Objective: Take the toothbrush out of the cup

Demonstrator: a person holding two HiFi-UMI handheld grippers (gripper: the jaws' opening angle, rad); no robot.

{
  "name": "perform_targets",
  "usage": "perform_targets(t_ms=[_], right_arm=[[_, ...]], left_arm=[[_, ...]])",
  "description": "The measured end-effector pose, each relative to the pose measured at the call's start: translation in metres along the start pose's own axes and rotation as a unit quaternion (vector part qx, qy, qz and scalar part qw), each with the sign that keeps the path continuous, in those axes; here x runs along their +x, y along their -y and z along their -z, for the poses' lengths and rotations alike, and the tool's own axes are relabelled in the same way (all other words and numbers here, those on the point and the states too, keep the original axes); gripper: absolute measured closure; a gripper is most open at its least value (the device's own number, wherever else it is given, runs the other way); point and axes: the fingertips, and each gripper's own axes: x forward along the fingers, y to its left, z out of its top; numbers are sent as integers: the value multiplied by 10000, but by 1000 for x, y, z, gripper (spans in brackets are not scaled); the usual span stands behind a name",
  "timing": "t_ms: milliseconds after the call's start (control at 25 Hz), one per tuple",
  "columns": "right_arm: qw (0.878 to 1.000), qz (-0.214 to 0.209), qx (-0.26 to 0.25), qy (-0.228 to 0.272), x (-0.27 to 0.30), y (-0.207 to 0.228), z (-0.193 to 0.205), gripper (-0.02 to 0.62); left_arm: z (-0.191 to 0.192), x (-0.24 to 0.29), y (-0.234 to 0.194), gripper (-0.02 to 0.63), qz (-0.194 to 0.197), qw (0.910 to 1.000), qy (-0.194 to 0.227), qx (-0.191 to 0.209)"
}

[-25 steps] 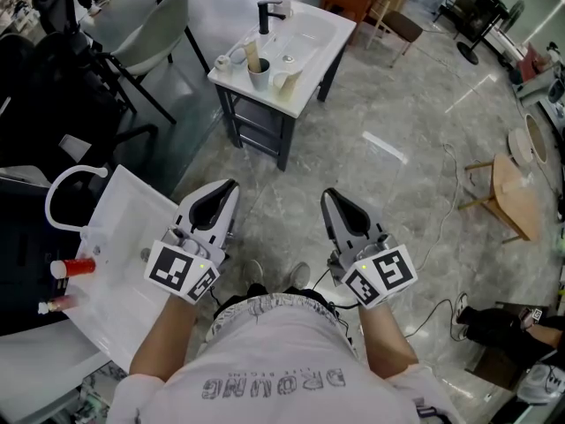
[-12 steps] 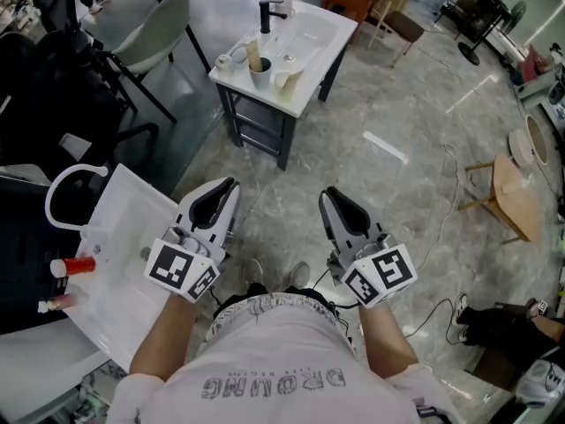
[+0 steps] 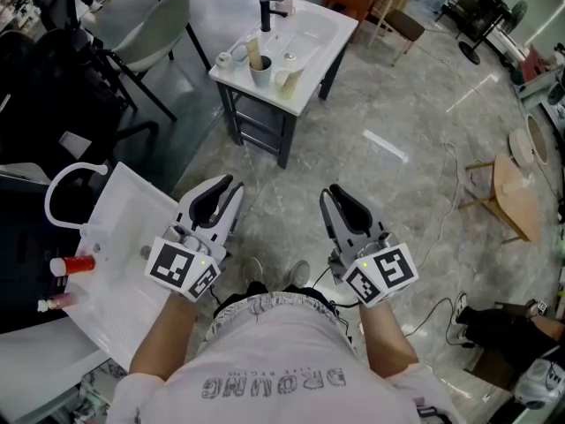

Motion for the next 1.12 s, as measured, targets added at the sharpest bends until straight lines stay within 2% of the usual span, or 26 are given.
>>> perform_targets(t_ms=[320,840,1120], right_arm=[[10000,49,-14,7,0,2,-2,511],[9999,100,-5,8,-1,4,-1,447],[10000,84,3,37,-5,7,-3,434]], left_arm=[[-2,0,-2,495,-40,10000,14,-9],[0,-3,-6,449,-180,9998,-9,19],[-1,-3,-6,431,-275,9996,-10,23]])
